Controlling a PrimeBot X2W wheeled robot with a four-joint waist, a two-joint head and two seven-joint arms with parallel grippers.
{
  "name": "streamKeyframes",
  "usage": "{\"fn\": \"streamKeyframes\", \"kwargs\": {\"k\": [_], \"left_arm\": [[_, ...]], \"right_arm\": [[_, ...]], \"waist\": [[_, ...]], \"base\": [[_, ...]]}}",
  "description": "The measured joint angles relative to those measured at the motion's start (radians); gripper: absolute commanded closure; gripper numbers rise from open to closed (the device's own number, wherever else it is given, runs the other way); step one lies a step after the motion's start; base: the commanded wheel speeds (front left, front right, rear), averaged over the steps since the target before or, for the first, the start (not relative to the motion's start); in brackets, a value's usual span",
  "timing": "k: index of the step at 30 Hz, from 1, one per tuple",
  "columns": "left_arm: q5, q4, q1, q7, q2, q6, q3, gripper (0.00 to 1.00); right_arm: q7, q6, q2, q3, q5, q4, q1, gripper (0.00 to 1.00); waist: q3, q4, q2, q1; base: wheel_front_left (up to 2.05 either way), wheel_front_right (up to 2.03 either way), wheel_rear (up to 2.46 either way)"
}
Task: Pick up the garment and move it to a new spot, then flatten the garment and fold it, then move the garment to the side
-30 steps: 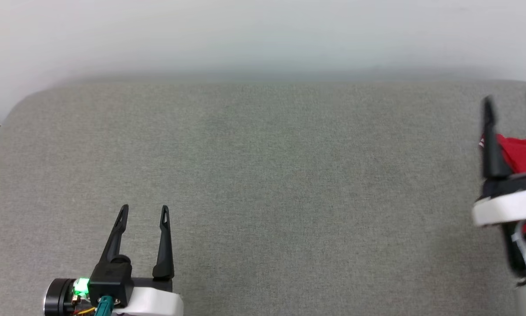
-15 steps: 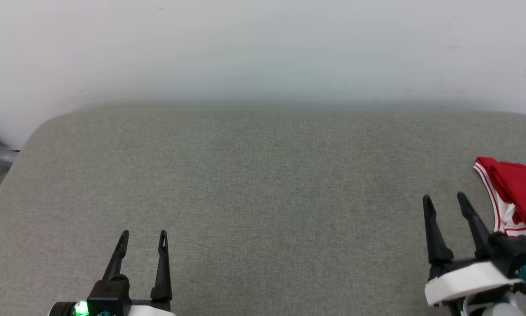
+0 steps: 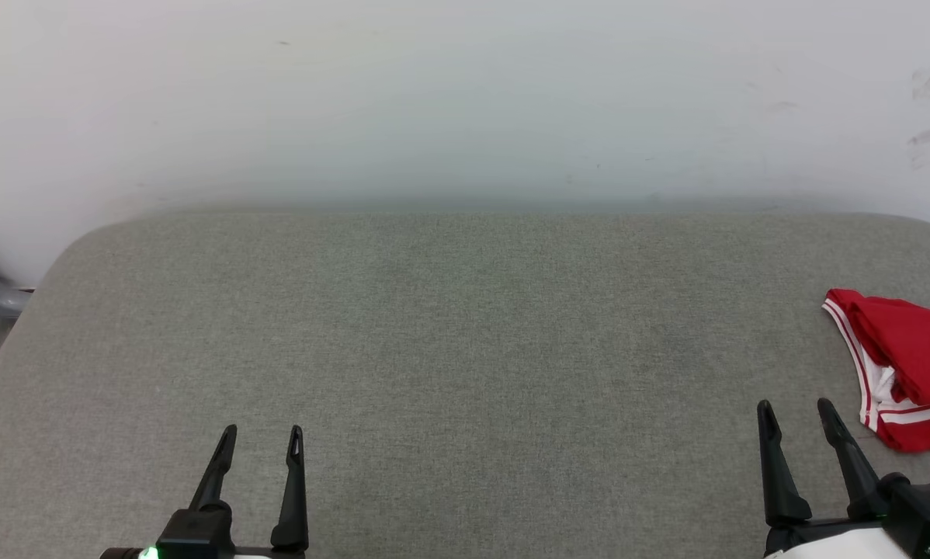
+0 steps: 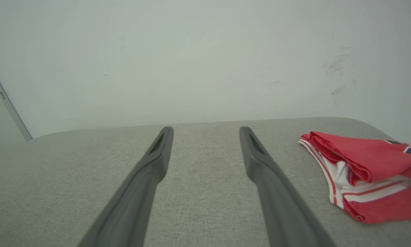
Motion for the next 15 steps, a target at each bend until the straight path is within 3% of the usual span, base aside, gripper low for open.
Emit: {"fn": "streamKeyframes", "kwargs": {"k": [15], "left_arm": [[0.0, 0.008, 0.01, 0.0, -0.007, -0.026, 0.013, 0.0]], "right_arm": [[-0.001, 0.0, 0.001, 0.008, 0.012, -0.063, 0.048, 0.0]], "waist": [[-0.012, 0.0, 0.0, 0.0001]], "base": [[0.0, 0.0, 0.0]]}}
